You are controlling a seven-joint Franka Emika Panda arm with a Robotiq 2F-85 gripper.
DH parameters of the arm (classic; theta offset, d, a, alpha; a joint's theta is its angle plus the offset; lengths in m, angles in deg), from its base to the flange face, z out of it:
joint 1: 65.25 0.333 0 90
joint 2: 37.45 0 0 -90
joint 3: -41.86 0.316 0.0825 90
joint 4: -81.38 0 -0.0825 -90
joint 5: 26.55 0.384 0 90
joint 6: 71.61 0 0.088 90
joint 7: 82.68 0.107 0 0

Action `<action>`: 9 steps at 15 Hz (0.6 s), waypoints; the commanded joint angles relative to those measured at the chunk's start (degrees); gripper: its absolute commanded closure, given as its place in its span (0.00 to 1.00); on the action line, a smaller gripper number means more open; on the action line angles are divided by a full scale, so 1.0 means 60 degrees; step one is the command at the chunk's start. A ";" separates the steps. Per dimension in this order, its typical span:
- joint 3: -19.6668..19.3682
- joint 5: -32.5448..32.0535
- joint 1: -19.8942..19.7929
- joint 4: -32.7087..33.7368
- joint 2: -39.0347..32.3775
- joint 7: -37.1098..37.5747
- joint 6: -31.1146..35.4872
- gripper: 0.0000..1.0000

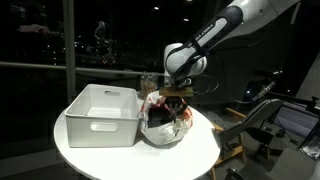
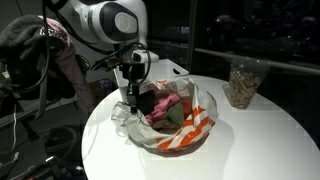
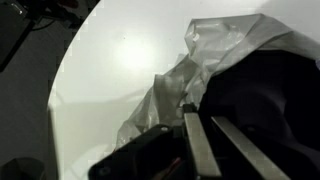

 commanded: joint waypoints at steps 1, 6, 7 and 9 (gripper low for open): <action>-0.0104 -0.0473 0.0037 -0.0263 0.0778 0.0457 0.0157 0.91; -0.0051 -0.1433 -0.0093 -0.0447 0.1775 0.1329 0.0173 0.92; -0.0016 -0.1666 -0.0138 -0.0496 0.1993 0.1550 0.0189 0.92; 0.0061 -0.2026 -0.0235 -0.0531 0.2323 0.1895 0.0214 0.92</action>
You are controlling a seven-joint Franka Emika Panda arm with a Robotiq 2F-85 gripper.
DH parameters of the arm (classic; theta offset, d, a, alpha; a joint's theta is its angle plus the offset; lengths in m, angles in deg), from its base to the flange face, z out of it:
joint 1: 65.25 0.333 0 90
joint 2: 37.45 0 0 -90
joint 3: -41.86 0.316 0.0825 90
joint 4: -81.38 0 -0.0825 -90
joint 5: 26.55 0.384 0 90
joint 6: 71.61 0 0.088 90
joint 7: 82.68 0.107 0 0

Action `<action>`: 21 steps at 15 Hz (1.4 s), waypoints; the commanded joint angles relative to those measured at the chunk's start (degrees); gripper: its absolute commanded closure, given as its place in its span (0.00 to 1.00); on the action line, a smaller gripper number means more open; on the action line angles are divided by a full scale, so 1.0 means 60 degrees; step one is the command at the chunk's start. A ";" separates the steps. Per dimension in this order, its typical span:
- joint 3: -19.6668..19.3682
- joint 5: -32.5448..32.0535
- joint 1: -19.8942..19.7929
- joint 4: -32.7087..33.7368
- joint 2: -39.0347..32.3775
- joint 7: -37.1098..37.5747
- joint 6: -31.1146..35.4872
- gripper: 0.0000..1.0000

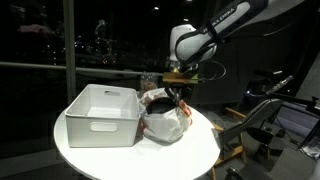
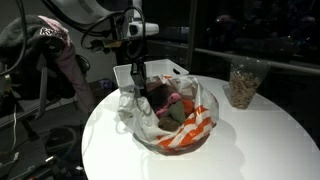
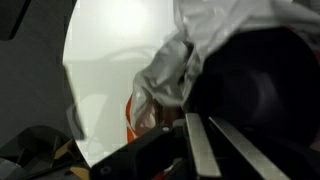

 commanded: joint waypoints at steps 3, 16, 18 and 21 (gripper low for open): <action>0.0254 -0.0986 -0.0324 -0.0397 0.1218 0.0956 0.0158 0.92; 0.0746 -0.0185 -0.0320 -0.0771 0.1719 -0.1321 0.0643 0.01; 0.0732 0.0555 -0.0235 -0.0823 0.1608 -0.2327 0.0860 0.00; 0.0773 0.1594 -0.0135 -0.0903 0.1217 -0.4151 0.1363 0.00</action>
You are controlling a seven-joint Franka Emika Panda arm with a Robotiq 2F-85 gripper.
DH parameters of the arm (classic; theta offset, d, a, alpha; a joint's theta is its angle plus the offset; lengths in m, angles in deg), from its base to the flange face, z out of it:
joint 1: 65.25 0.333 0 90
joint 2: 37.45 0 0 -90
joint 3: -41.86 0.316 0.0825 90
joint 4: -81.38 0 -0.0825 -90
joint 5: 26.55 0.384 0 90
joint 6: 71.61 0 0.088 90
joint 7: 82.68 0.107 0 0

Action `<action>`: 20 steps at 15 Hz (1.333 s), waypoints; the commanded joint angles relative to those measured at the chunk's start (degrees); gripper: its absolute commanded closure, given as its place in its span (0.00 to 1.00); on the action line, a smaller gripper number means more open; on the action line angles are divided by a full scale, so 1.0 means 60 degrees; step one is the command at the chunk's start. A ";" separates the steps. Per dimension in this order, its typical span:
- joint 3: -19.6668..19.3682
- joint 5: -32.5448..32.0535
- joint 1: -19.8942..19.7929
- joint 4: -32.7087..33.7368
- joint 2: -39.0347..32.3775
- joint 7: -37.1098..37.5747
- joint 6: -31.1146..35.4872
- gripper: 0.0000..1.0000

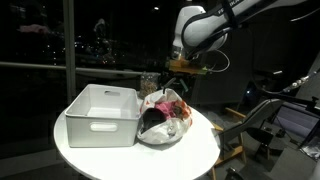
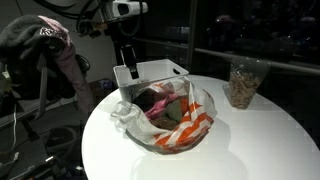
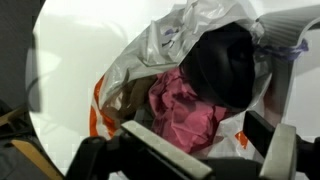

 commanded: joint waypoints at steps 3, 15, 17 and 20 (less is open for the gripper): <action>0.0189 0.0923 0.0094 -0.0141 -0.0822 -0.3069 0.0779 0.01; 0.0645 0.0072 0.0685 0.0781 -0.2784 -0.7510 0.0843 0.00; 0.0662 -0.0036 0.0745 0.0938 -0.2999 -0.8003 0.0762 0.00; 0.0610 -0.0057 0.0701 0.1245 -0.3523 -0.8649 0.0701 0.00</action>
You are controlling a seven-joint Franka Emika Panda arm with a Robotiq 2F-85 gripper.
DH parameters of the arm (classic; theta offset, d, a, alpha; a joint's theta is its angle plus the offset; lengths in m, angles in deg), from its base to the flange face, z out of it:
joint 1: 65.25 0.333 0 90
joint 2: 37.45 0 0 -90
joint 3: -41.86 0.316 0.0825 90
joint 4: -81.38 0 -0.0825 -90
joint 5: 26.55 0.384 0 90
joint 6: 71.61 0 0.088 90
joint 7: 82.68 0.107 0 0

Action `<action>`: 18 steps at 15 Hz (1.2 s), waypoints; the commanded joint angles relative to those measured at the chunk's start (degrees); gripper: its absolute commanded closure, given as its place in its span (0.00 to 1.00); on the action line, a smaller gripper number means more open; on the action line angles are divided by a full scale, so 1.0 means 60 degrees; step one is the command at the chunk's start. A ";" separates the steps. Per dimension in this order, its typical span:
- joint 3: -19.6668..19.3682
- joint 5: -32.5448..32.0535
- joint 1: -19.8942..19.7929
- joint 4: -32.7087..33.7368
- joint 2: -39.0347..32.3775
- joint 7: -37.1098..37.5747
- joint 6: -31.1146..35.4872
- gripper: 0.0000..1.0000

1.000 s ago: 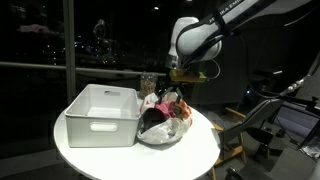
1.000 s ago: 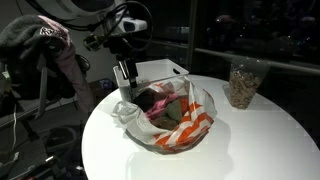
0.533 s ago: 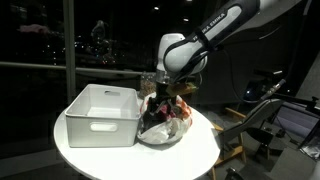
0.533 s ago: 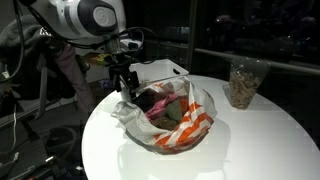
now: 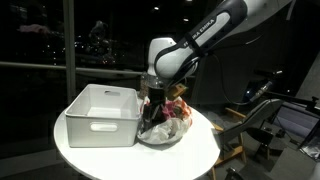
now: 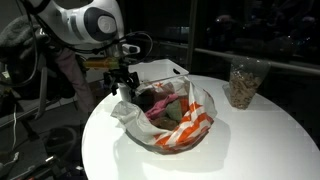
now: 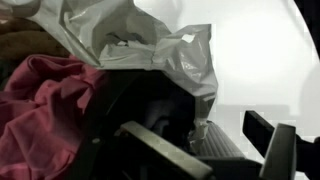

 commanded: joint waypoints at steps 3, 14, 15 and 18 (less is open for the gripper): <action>0.0045 0.0129 -0.0139 0.0968 -0.1380 -0.1313 -0.0334 0.00; 0.0754 0.3863 -0.1342 0.2593 -0.2674 -0.3499 -0.3152 0.65; 0.0685 0.4098 -0.1407 0.2760 -0.2779 -0.3493 -0.3442 0.73; 0.0557 0.4654 -0.1640 0.3349 -0.3255 -0.3529 -0.4239 0.95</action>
